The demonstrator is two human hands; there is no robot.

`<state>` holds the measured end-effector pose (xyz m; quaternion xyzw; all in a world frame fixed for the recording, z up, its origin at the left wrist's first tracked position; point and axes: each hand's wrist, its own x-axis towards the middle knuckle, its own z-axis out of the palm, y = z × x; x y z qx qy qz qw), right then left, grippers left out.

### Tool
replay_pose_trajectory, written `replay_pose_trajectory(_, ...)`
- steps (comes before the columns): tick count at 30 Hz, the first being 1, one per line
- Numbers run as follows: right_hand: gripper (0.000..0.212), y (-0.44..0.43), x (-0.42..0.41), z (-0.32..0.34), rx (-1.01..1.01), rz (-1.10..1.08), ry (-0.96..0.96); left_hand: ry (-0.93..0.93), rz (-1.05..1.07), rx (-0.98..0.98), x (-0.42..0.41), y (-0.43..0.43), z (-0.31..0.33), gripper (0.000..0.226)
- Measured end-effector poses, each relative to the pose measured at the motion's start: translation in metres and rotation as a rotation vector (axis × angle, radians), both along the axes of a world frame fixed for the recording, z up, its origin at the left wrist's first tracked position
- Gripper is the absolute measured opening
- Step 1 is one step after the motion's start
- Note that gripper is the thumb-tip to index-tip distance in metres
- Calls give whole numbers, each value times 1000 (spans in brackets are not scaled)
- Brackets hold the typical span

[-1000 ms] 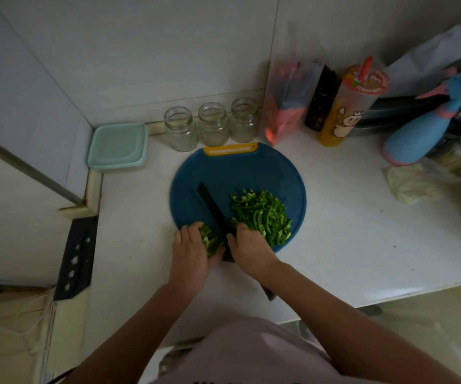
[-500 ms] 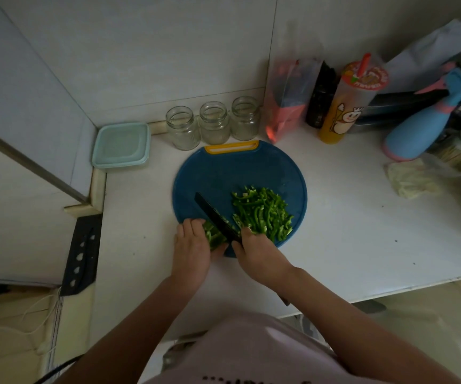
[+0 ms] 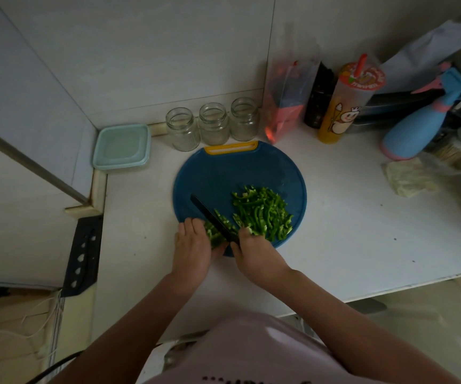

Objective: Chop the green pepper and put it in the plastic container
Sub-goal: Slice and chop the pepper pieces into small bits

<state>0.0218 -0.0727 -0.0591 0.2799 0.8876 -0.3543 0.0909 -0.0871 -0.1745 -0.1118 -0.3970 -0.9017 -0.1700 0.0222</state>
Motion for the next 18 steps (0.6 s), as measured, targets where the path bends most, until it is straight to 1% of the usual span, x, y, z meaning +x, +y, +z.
replay_pose_trajectory(7, 24, -3, 1, -5, 51, 52, -45, -34, -22, 13, -1, -1, -2, 62)
replay_pose_trajectory(13, 23, 2, -7, -8, -32, 59, -57, -60, -79, 31, -6, -2, -4, 63)
replay_pose_trajectory(18, 26, 15, -28, -6, -109, 91, -85, -56, -124, 26, -11, -2, -5, 69)
